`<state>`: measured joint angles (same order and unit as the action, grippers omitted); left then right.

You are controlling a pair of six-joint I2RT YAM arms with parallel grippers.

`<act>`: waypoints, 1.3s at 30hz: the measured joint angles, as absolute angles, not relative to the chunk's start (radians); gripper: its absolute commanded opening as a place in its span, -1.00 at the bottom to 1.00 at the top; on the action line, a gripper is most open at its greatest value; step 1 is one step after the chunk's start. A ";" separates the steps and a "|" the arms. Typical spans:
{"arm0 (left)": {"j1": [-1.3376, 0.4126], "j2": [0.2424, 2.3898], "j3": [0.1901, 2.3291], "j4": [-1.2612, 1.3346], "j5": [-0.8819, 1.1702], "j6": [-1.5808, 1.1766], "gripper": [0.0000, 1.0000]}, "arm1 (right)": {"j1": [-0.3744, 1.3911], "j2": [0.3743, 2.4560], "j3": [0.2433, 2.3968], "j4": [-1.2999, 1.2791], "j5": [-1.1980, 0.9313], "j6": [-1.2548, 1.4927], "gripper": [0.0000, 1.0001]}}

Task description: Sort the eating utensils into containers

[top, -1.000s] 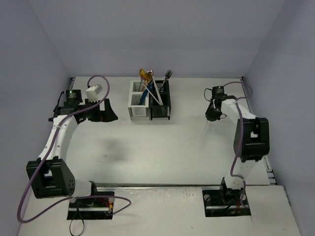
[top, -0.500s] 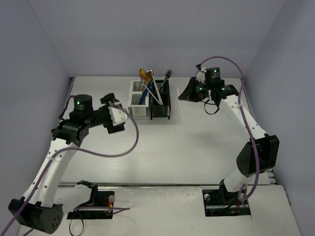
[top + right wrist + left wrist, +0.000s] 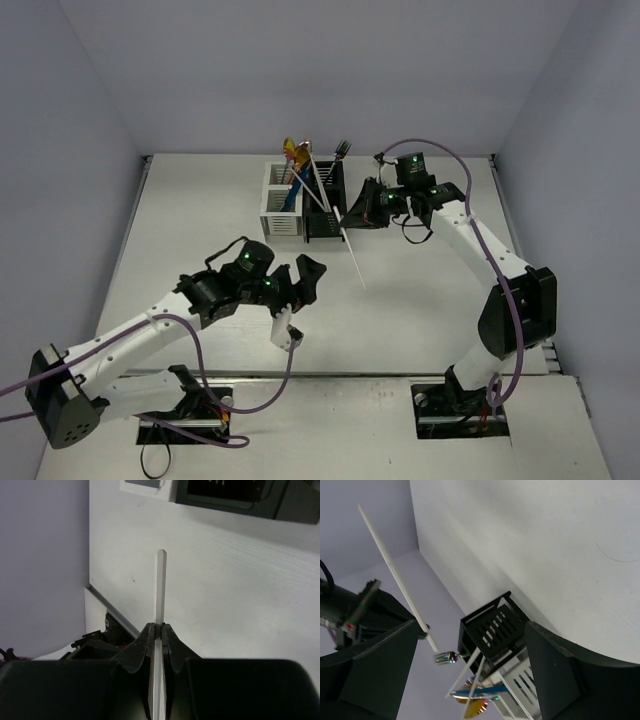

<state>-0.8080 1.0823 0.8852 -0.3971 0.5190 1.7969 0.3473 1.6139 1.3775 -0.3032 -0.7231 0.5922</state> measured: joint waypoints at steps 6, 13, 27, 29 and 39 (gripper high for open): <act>-0.898 1.212 0.953 -0.309 0.454 1.825 0.64 | 0.347 1.634 1.331 -0.298 -0.711 0.698 -1.00; -0.929 1.300 1.021 -0.236 0.416 1.816 0.57 | 0.347 1.634 1.323 -0.288 -0.687 0.754 -1.00; -0.976 1.384 1.062 -0.207 0.376 1.740 -1.00 | 0.348 1.634 1.314 -0.268 -0.635 0.790 -0.99; -0.976 1.386 1.061 -0.211 0.372 1.730 -1.00 | 0.348 1.632 1.311 -0.257 -0.634 0.789 -0.70; -0.999 1.342 1.051 -0.202 0.373 1.737 -1.00 | 0.342 1.626 1.293 -0.262 -0.649 0.724 0.69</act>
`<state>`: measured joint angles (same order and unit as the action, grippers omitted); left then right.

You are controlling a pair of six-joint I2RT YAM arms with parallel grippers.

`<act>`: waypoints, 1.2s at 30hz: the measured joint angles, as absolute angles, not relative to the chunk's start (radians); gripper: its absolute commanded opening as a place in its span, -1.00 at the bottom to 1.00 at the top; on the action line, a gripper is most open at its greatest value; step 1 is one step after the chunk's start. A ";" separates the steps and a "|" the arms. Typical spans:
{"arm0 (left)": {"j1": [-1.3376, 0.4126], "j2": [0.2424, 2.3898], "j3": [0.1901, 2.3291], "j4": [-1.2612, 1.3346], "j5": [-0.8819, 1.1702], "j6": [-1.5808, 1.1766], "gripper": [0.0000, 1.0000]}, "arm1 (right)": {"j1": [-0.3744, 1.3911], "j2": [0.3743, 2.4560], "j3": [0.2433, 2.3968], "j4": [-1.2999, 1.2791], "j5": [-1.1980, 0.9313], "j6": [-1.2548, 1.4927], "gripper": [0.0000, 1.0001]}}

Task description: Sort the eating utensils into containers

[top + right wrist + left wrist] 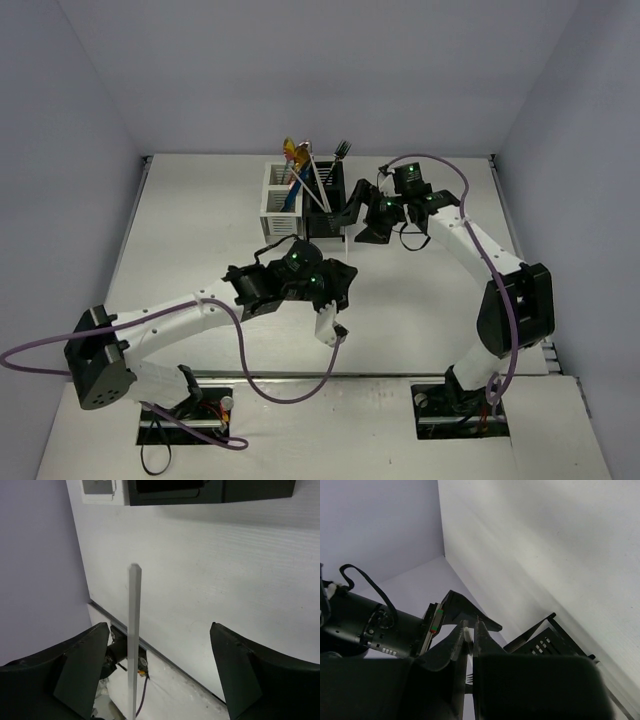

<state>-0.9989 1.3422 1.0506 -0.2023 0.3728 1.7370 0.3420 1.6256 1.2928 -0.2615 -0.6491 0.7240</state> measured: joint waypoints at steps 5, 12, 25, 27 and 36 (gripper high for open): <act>-1.048 1.271 1.060 -0.232 0.371 1.694 -1.00 | 0.241 1.625 1.454 -0.295 -0.654 0.593 0.71; -1.090 1.375 1.461 -0.398 0.295 1.285 -1.00 | 0.063 1.462 1.620 -0.245 -0.434 0.287 0.74; -0.785 1.739 2.045 -0.563 0.354 0.287 -1.00 | 0.077 1.278 1.510 -0.155 -0.156 -0.029 0.78; -0.709 1.783 2.048 -0.537 0.376 0.163 -1.00 | 0.077 1.285 1.493 -0.156 -0.147 -0.035 0.79; -0.478 1.862 2.046 -0.308 0.380 -0.157 -1.00 | 0.077 1.312 1.478 -0.153 -0.144 -0.031 0.79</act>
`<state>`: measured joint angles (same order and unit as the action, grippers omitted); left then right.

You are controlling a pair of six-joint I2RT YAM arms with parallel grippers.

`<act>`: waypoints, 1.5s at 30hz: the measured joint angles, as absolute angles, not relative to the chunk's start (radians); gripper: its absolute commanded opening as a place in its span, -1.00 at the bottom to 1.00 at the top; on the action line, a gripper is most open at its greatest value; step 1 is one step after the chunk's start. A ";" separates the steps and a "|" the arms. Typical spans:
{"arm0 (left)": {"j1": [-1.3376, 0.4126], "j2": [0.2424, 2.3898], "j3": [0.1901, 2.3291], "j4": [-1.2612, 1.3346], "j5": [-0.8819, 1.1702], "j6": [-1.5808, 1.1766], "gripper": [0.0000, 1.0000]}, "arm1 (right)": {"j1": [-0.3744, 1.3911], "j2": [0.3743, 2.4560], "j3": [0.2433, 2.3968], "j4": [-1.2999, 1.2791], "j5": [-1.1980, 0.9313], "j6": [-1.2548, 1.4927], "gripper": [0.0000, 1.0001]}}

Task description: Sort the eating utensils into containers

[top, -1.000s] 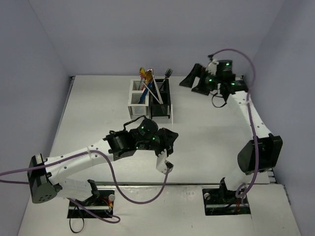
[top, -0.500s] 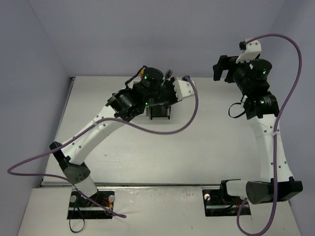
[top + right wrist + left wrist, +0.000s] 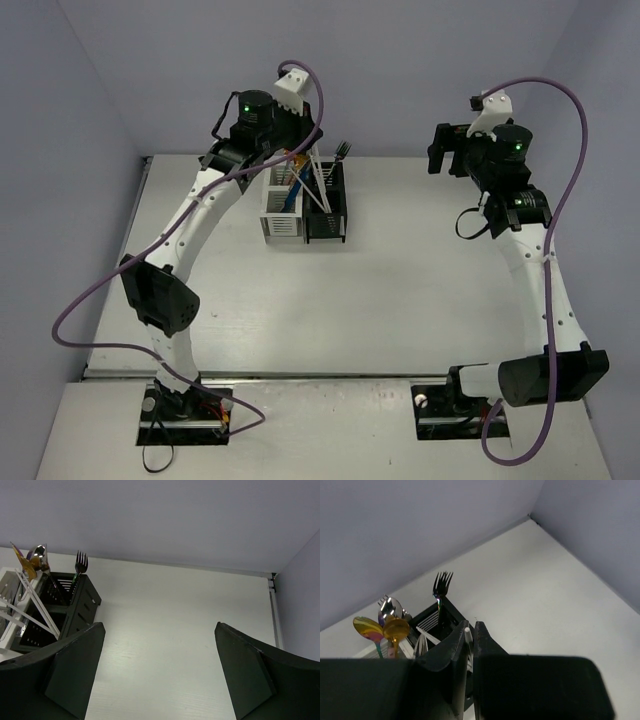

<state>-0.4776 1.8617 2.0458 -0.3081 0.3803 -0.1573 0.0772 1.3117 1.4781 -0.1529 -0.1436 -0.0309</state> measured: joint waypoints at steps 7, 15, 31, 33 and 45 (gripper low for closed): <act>-0.473 1.884 2.050 -0.199 0.376 -0.199 -1.00 | 0.077 1.332 1.472 -0.152 -0.144 -0.027 0.79; -0.442 1.950 2.028 -0.154 0.368 -0.206 -1.00 | 0.077 1.337 1.464 -0.149 -0.144 -0.027 0.79; -0.435 1.976 1.852 -0.107 0.368 -0.241 -0.22 | 0.077 1.340 1.446 -0.139 -0.145 -0.028 0.79; -0.435 1.976 1.833 -0.110 0.370 -0.256 0.18 | 0.077 1.340 1.442 -0.138 -0.147 -0.029 0.80; -0.387 1.977 2.046 -0.320 0.366 -0.223 0.78 | 0.077 1.339 1.427 -0.139 -0.202 -0.075 0.87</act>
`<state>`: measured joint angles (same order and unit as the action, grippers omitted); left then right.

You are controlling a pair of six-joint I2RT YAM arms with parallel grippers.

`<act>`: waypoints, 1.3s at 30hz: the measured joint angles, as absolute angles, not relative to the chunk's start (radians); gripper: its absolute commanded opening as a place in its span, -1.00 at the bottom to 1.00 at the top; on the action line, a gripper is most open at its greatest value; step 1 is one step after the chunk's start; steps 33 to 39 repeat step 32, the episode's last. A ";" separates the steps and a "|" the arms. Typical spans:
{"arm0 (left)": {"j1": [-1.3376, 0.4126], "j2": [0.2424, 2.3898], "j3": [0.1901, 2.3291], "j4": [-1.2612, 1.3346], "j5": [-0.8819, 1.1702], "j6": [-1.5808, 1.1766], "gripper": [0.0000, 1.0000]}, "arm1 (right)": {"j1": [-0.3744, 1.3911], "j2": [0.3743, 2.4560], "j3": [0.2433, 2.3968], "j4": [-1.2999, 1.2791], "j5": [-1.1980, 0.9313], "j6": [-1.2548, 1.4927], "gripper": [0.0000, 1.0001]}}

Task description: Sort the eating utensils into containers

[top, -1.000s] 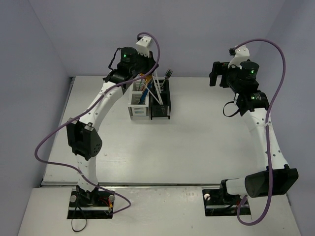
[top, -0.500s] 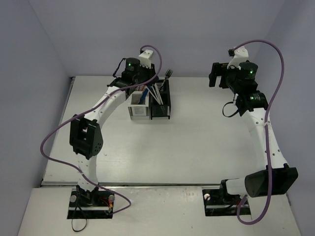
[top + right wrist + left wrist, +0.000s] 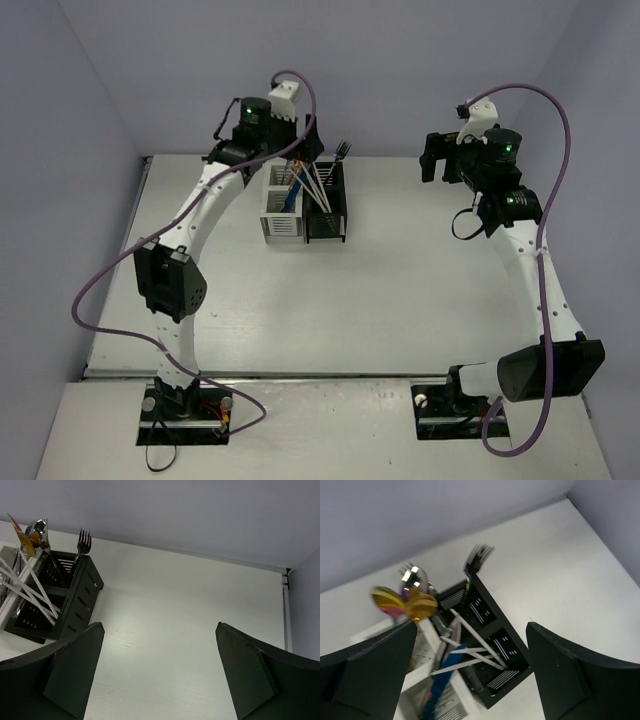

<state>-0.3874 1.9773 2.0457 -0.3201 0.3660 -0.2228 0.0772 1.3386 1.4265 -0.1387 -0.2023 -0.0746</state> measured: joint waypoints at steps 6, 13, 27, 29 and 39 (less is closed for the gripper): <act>-0.204 1.879 2.168 -0.506 0.462 -0.195 0.78 | 0.077 1.338 1.423 -0.138 -0.189 -0.092 0.90; 0.114 1.624 1.835 -0.651 0.481 -0.095 0.78 | 0.077 1.378 1.357 -0.120 -0.176 -0.043 0.92; 0.105 1.297 1.178 -0.679 0.164 0.093 0.79 | 0.192 1.386 1.112 -0.028 -0.072 -0.024 0.93; 0.105 1.272 1.156 -0.669 0.155 0.092 0.79 | 0.227 1.383 1.096 -0.016 -0.061 -0.024 0.93; 0.105 1.244 1.144 -0.651 0.145 0.090 0.79 | 0.248 1.373 1.083 -0.001 -0.038 -0.023 0.94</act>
